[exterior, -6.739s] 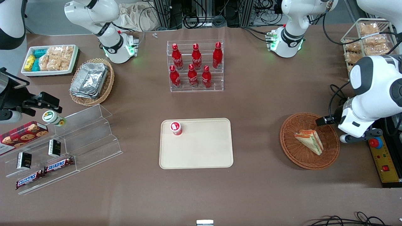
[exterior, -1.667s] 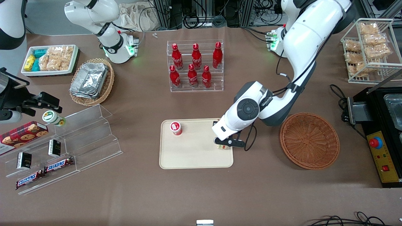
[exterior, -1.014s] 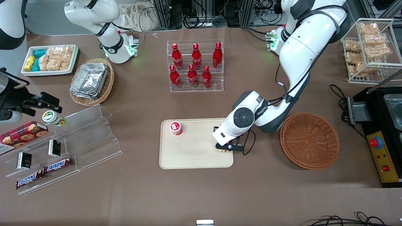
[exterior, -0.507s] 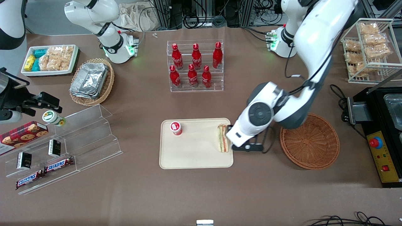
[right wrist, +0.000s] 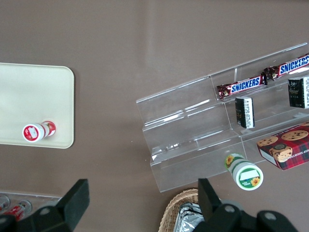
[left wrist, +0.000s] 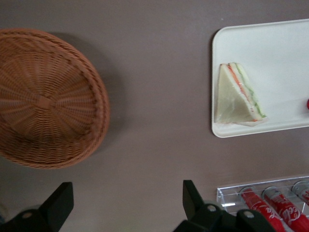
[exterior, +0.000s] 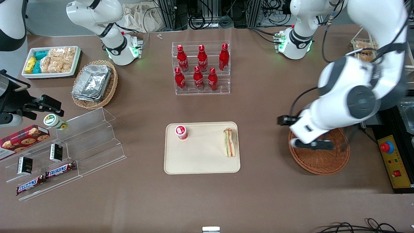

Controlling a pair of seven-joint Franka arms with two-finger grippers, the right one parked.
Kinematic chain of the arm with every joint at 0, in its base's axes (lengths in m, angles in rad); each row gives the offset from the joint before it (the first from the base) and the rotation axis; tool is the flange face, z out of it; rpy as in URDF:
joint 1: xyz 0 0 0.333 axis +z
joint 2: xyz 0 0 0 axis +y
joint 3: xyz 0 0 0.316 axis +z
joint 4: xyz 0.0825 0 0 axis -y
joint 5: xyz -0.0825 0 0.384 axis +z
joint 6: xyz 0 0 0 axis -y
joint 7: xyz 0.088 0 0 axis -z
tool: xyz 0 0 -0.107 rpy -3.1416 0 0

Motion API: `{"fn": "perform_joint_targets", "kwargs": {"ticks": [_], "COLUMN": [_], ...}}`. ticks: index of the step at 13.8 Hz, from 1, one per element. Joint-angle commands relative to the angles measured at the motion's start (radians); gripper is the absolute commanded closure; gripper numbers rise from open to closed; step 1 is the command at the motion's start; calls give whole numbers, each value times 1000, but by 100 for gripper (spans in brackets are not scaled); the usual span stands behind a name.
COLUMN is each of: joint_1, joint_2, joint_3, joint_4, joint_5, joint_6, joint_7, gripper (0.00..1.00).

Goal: Place sandwich from basket to tray

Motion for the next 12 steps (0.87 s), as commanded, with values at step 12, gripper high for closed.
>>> {"fn": "perform_joint_targets", "kwargs": {"ticks": [12], "joint_1": [233], "joint_2": [-186], "joint_3": [-2], "joint_4": [32], "joint_5": [157], "joint_6": [-140], "joint_7": [187], "gripper": [0]}}
